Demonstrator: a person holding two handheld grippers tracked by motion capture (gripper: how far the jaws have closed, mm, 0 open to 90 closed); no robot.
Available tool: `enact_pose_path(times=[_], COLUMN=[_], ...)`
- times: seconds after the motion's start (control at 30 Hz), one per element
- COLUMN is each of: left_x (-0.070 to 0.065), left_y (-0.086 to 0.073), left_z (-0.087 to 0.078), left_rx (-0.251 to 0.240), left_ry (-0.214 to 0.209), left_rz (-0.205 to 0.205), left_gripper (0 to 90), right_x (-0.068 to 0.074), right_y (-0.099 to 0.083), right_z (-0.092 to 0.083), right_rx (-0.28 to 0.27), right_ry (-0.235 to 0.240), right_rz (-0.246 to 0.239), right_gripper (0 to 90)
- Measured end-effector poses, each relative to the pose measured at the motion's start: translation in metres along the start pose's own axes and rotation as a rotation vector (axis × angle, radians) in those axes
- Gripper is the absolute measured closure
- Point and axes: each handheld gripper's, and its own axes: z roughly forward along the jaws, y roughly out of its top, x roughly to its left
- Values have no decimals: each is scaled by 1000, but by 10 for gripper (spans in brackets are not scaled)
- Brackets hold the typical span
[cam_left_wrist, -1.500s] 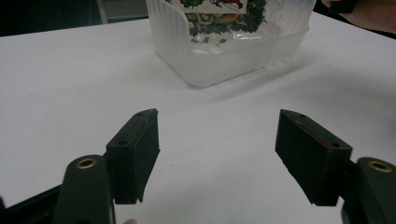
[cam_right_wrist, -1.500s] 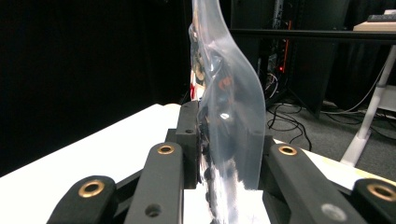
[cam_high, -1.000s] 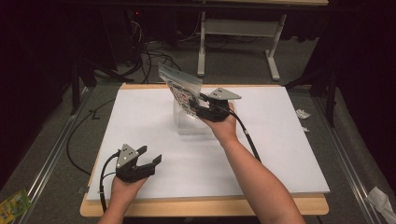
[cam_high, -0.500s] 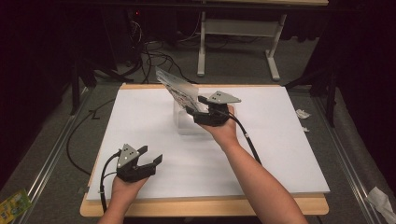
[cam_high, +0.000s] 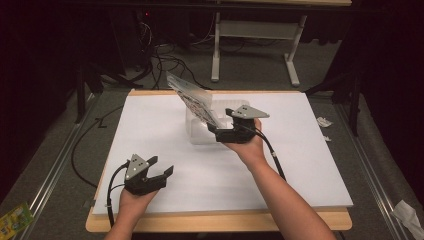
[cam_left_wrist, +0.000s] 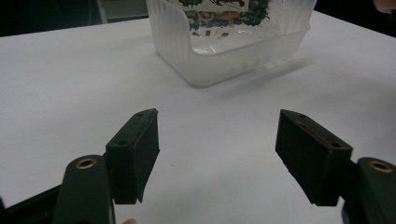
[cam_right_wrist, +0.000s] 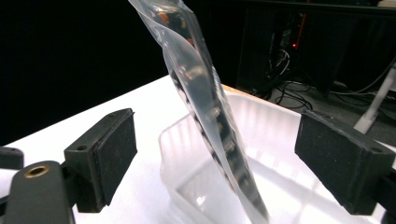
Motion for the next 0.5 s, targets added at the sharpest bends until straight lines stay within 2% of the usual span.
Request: enact_pose_path(times=[0.07, 0.2, 0.5], left_x=[0, -1, 0], left_y=[0, -1, -3], left_z=[0, 0, 5], left_rx=[3, 10, 43], left_ry=[3, 5, 9], left_rz=[1, 5, 11], left_gripper=[307, 306, 301], right_x=[-2, -7, -30], right_y=[-4, -17, -61], right_z=[-11, -39, -119], right_rx=[2, -6, 36], right_ry=[-15, -24, -129], right_rz=[-7, 17, 36], right_gripper=[131, 121, 83])
